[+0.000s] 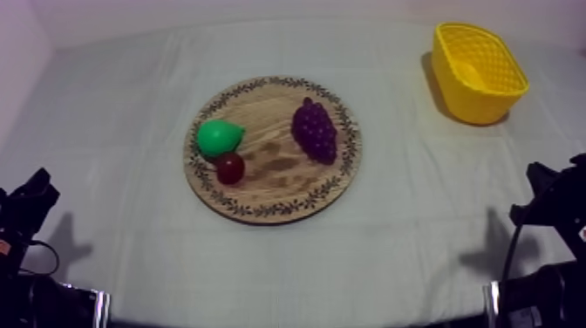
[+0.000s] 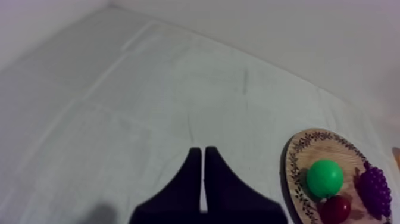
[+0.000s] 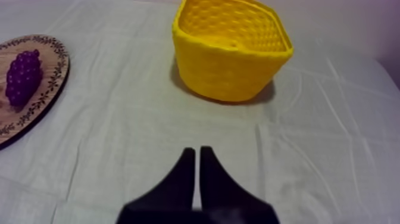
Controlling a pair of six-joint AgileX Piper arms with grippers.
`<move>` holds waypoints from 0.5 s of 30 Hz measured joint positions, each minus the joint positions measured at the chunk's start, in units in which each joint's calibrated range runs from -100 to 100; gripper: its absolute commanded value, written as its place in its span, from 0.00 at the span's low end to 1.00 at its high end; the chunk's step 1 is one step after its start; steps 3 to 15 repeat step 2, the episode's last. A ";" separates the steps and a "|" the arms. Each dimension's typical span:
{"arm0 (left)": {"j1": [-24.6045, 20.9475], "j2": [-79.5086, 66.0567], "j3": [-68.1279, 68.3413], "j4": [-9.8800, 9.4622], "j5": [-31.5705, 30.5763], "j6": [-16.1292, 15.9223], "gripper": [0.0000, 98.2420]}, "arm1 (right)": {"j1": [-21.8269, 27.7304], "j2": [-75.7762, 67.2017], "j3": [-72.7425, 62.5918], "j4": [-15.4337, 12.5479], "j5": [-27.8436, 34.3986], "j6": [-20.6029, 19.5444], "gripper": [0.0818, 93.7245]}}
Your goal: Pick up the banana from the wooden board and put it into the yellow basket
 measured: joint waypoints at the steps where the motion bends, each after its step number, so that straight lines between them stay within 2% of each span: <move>1: 0.00 0.00 0.00 0.00 0.00 0.00 0.00 | 0.00 0.00 0.00 0.00 0.00 0.00 0.00; 15: 0.00 0.00 0.00 0.00 0.00 0.00 0.00 | 0.00 0.00 0.00 0.00 0.08 0.00 0.00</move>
